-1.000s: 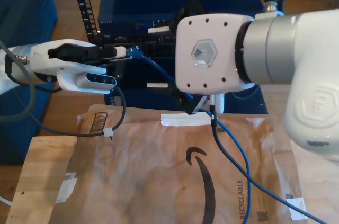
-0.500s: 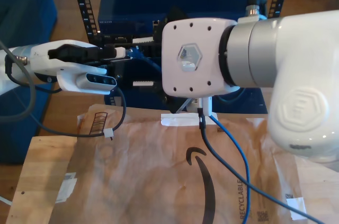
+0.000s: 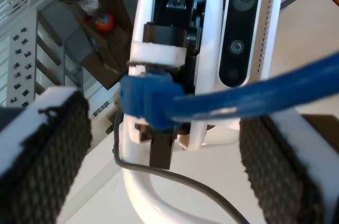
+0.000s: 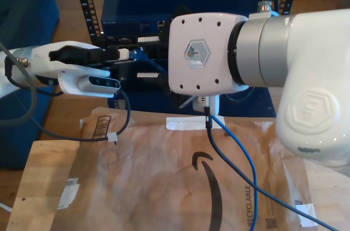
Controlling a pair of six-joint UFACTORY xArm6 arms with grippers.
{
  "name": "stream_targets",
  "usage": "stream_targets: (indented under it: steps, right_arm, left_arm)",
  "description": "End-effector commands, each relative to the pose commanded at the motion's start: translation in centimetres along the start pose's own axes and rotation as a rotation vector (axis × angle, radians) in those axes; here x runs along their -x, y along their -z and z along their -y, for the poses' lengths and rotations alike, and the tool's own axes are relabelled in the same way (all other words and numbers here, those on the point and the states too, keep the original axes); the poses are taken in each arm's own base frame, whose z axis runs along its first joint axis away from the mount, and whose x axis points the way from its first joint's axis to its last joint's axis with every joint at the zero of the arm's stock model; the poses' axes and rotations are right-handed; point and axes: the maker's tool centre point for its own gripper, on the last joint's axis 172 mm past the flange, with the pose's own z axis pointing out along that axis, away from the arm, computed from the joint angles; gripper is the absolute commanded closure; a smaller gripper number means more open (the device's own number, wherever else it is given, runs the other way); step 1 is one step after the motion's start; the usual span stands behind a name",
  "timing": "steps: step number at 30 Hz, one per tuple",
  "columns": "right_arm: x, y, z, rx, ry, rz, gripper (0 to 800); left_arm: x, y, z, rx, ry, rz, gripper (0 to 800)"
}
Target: Grab the cable and plug it in
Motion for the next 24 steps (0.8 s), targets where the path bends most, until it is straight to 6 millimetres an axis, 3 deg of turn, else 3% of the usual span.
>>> stream_targets:
  steps: [24]
  right_arm:
    - [-0.08,0.08,0.43,-0.018,0.001,-0.005,530]
  left_arm:
    - [0.03,-0.15,0.28,-0.006,-0.004,-0.007,770]
